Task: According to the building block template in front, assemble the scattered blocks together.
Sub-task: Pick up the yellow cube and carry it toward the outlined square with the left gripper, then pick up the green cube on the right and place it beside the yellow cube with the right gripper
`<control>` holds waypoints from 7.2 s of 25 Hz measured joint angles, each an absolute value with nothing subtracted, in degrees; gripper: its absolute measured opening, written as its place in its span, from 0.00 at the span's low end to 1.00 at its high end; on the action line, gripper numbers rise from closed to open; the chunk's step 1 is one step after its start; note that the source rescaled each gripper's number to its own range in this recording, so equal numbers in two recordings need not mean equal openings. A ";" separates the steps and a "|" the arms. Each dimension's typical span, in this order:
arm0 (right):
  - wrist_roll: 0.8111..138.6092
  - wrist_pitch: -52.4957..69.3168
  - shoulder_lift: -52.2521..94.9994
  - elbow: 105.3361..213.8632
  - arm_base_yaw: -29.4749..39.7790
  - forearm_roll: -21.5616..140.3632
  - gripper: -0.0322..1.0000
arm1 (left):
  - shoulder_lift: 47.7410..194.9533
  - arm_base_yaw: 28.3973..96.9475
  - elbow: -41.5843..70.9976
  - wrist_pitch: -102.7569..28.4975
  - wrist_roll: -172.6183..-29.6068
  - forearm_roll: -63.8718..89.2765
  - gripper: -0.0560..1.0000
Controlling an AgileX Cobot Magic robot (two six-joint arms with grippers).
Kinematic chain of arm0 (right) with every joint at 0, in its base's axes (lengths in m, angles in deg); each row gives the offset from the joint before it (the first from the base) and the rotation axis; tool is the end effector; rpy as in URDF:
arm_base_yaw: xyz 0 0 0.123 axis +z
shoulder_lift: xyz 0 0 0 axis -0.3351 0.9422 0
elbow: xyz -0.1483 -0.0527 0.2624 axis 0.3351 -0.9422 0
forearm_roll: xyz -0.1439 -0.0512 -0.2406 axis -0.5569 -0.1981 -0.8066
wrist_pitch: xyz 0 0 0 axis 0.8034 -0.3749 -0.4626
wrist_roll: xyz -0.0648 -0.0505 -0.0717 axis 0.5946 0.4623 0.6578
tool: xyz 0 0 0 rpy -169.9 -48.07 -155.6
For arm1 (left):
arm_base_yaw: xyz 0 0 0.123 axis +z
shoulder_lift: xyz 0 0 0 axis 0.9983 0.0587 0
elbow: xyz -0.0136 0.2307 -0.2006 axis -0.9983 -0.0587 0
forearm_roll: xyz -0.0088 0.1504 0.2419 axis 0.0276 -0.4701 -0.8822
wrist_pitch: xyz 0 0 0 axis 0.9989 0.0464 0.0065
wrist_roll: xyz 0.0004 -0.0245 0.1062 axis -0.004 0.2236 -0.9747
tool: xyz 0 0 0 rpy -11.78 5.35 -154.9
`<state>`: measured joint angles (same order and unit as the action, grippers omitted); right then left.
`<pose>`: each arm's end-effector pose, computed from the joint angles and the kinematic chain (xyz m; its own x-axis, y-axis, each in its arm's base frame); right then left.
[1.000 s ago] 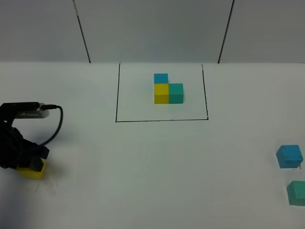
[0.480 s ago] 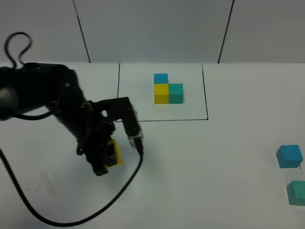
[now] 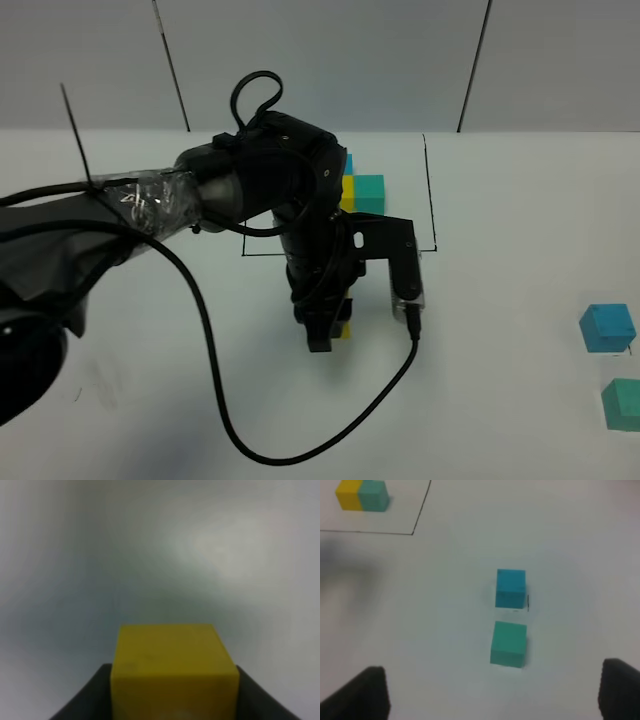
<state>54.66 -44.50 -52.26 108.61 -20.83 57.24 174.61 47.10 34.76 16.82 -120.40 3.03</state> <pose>0.0160 0.0093 0.2865 -0.4519 -0.0789 -0.8886 -0.0974 0.9945 -0.0388 0.3832 -0.3243 0.1496 0.0281 0.9872 -0.1570 0.9942 -0.0113 0.1071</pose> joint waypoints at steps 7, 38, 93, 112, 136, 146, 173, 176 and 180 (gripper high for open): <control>54.66 -44.50 -52.26 108.61 -20.83 57.24 0.72 | 179.84 44.97 37.76 18.02 -120.99 2.92 0.13; 54.66 -44.50 -52.26 108.61 -20.83 57.24 0.72 | 170.83 44.91 38.97 23.17 -100.74 -9.57 1.00; 54.66 -44.50 -52.26 108.61 -20.83 57.24 0.72 | 47.92 71.62 -29.30 21.05 -70.94 2.28 0.78; 54.65 -44.50 -52.26 108.61 -20.83 57.24 0.72 | 47.76 78.49 -35.88 20.14 -69.42 2.62 0.56; 54.65 -44.50 -52.26 108.61 -20.77 57.24 0.72 | 47.76 85.32 -35.88 20.14 -69.42 2.62 0.41; 54.07 -43.61 -52.26 108.56 -20.40 57.38 0.72 | 47.76 85.32 -35.88 20.14 -69.52 2.62 0.41; 50.17 -39.39 -20.60 112.96 -20.40 51.00 0.80 | 47.76 85.32 -35.88 20.14 -69.52 2.62 0.41; 50.17 -35.03 -11.53 113.08 -20.40 50.59 0.80 | 47.76 85.32 -35.88 20.14 -69.52 2.62 0.41; 50.11 -28.35 -1.13 113.08 -20.40 49.64 0.80 | 47.76 85.32 -35.88 20.14 -69.52 2.62 0.41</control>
